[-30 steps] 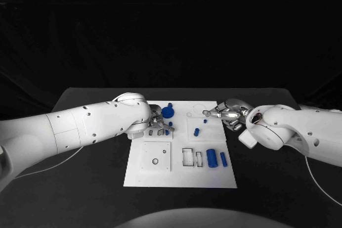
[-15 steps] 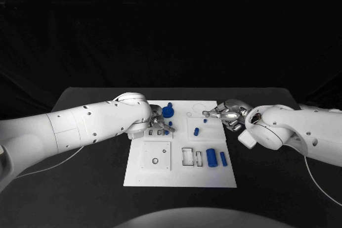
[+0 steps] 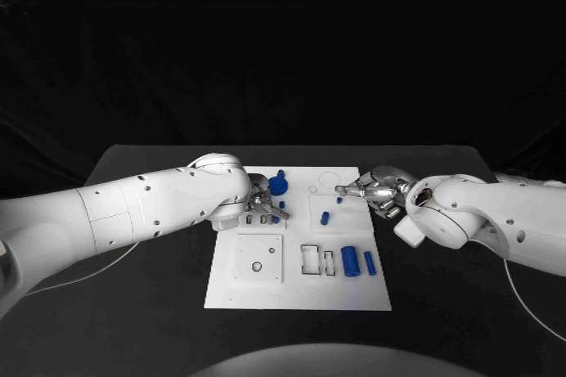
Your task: Assemble the parts on the task board
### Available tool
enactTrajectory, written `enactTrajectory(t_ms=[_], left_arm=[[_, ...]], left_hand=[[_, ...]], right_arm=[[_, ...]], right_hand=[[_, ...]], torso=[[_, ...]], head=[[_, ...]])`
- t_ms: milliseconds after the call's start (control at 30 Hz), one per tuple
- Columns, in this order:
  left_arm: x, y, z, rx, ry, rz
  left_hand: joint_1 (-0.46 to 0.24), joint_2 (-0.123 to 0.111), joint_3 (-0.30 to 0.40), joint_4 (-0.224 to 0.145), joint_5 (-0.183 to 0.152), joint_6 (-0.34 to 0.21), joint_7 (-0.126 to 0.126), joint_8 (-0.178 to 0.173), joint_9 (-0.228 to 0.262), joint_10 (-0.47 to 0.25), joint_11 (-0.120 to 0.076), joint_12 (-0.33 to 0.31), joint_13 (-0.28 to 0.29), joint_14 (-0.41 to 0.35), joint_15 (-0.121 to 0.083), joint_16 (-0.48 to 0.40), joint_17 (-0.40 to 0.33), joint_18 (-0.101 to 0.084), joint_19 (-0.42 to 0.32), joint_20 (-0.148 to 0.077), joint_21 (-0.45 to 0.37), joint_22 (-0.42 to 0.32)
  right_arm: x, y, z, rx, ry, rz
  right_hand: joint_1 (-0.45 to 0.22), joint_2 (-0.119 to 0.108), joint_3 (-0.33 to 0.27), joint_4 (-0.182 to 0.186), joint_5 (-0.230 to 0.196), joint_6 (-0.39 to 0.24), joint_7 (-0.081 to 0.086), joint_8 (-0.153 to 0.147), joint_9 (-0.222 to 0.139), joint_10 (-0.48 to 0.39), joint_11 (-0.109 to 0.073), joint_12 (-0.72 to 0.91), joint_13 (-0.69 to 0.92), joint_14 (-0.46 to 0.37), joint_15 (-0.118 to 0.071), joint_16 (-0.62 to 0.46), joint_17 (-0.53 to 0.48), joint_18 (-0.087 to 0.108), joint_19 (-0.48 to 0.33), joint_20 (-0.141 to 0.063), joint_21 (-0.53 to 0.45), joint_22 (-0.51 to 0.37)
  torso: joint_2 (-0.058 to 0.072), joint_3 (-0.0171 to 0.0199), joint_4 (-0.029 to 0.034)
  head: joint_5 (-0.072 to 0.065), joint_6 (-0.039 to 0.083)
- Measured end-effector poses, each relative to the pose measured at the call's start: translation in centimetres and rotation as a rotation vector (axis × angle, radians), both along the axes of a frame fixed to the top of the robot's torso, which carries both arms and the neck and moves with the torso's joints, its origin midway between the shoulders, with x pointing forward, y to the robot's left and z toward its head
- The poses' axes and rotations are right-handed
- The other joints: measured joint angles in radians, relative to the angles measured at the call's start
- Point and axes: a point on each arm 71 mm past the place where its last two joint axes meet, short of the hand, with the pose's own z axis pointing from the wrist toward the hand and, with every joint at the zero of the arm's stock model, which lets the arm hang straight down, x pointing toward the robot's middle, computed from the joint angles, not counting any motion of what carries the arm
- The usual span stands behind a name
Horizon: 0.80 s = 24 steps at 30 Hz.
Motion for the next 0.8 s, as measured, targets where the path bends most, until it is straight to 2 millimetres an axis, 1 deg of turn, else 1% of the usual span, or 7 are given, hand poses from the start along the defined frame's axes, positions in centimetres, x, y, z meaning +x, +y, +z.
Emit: enactTrajectory(t_ms=[133,200,500,567,700,733,800], left_arm=[[0.01,0.0,0.01,-0.002,-0.002,0.001],[0.02,-0.01,0.02,-0.004,-0.003,0.002],[0.08,0.02,0.06,-0.01,-0.01,0.006],[0.08,0.02,0.06,-0.011,-0.011,0.006],[0.08,0.01,0.07,-0.012,-0.011,0.006],[0.08,0.01,0.07,-0.012,-0.011,0.006],[0.08,0.0,0.07,-0.012,-0.012,0.006]], left_hand=[[0.0,0.0,0.0,0.0,0.0,0.0,0.0,0.0,0.004,0.0,0.0,0.0,0.0,0.0,0.0,0.0,0.0,0.0,0.0,0.0,0.0,0.0],[0.004,-0.004,0.0,0.0,0.0,0.0,0.0,0.0,0.004,0.0,0.0,0.0,0.0,0.0,0.0,0.0,0.0,0.0,0.0,0.0,0.0,0.0],[0.004,-0.004,0.003,0.003,0.0,0.0,0.0,0.0,0.007,0.002,0.002,0.0,0.0,0.0,0.0,0.0,0.0,0.0,0.0,0.0,0.0,0.0],[0.004,-0.004,0.003,0.003,0.0,0.004,-0.004,0.0,0.01,0.001,0.001,0.0,0.0,0.0,0.0,0.0,0.0,0.0,0.0,0.0,0.0,0.0],[0.005,-0.004,0.003,0.003,0.004,0.004,-0.004,0.0,0.017,-0.002,-0.002,0.0,0.0,0.0,0.0,0.0,0.0,0.0,0.004,-0.004,0.0,0.0],[0.008,-0.008,0.003,0.003,0.008,0.004,-0.004,0.0,0.021,-0.002,-0.002,0.0,0.0,0.0,0.0,0.0,0.0,0.0,0.001,-0.006,0.0,0.0],[0.017,-0.007,0.003,0.003,0.018,0.004,-0.004,0.0,0.027,-0.002,-0.002,0.0,0.0,0.0,0.0,0.0,0.0,0.0,0.0,-0.007,0.0,0.0]], right_arm=[[-0.01,-0.01,-0.03,-0.001,0.002,0.0],[-0.01,-0.01,-0.05,-0.002,0.004,0.0],[-0.05,-0.03,-0.12,-0.005,0.009,0.001],[-0.06,-0.04,-0.13,-0.005,0.01,0.001],[-0.07,-0.03,-0.14,-0.006,0.011,0.002],[-0.07,-0.03,-0.15,-0.006,0.011,0.002],[-0.07,-0.02,-0.16,-0.007,0.012,0.002]], right_hand=[[0.0,0.0,0.0,0.0,0.0,0.0,0.0,0.0,0.0,0.0,0.0,0.0,0.0,0.0,0.0,0.0,0.001,0.0,0.0,0.0,0.0,0.0],[0.0,0.0,0.0,0.0,0.0,0.0,0.0,0.0,0.0,0.0,0.0,0.0,0.0,0.0,0.0,0.0,0.001,0.0,0.0,0.0,0.0,0.0],[0.0,0.0,0.0,0.0,0.0,0.0,0.0,0.0,0.0,0.0,0.0,0.0,0.0,0.0,0.0,0.0,0.0,0.0,0.0,0.0,0.0,0.0],[0.0,0.0,0.0,0.0,0.0,0.0,0.0,0.0,0.0,0.0,0.0,0.0,0.0,0.0,0.0,0.0,0.0,0.0,0.0,0.0,0.0,0.0],[0.0,0.0,0.0,0.0,0.0,0.0,0.0,0.0,0.0,0.0,0.0,0.0,0.0,0.0,0.0,0.0,0.0,0.0,0.0,0.0,0.0,0.0],[0.0,0.0,0.0,0.0,0.0,-0.002,0.002,0.0,0.0,0.0,0.0,0.0,0.0,0.0,0.0,0.0,0.0,0.0,0.0,0.0,0.0,0.0],[0.0,0.0,0.0,0.0,0.0,-0.004,0.004,0.0,0.001,0.0,0.0,0.0,0.0,0.0,0.0,0.0,0.0,0.0,0.0,0.0,0.0,0.0]], torso=[[0.0,0.0,0.0],[0.0,0.0,0.0],[0.001,0.0001,-0.0003],[0.001,0.0001,-0.0005],[0.001,0.0003,-0.0005],[0.001,0.0004,-0.0005],[0.001,0.0003,-0.0005]], head=[[0.0,0.0],[0.0,0.0],[0.0,-0.002],[0.0,-0.003],[0.0,-0.004],[0.0,-0.004],[0.0,-0.004]])
